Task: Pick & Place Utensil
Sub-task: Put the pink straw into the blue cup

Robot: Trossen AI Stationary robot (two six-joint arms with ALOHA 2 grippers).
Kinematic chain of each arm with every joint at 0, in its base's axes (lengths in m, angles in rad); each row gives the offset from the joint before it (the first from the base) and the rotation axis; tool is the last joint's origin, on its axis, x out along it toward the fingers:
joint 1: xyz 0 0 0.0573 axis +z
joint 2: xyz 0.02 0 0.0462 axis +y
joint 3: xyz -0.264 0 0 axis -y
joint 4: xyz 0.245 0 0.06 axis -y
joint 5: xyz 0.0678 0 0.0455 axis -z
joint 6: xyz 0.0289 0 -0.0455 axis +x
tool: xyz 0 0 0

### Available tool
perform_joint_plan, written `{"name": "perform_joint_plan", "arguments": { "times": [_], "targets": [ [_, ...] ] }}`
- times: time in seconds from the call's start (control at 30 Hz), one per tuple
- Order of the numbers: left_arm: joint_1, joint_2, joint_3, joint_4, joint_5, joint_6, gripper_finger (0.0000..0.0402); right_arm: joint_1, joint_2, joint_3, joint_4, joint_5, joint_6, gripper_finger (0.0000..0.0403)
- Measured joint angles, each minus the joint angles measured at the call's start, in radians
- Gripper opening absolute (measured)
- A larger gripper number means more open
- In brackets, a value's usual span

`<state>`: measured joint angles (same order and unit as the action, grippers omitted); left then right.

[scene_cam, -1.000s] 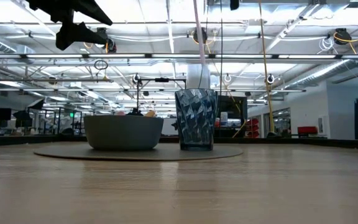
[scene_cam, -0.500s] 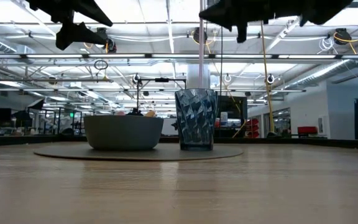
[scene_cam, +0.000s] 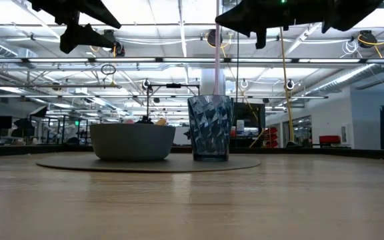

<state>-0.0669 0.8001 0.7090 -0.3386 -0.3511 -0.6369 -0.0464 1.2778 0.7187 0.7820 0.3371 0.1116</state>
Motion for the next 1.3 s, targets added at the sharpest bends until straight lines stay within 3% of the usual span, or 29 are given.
{"name": "perform_joint_plan", "arguments": {
  "times": [0.43,1.3],
  "targets": [
    [0.000,0.000,0.000,0.003,0.000,-0.006,0.0243,-0.013,0.110,-0.001,0.069,-0.052,0.033,0.0002],
    [0.000,0.000,0.000,-0.001,0.000,-0.014,0.0243,-0.013,0.110,-0.010,-0.038,-0.053,0.045,0.0002]
  ]
}}
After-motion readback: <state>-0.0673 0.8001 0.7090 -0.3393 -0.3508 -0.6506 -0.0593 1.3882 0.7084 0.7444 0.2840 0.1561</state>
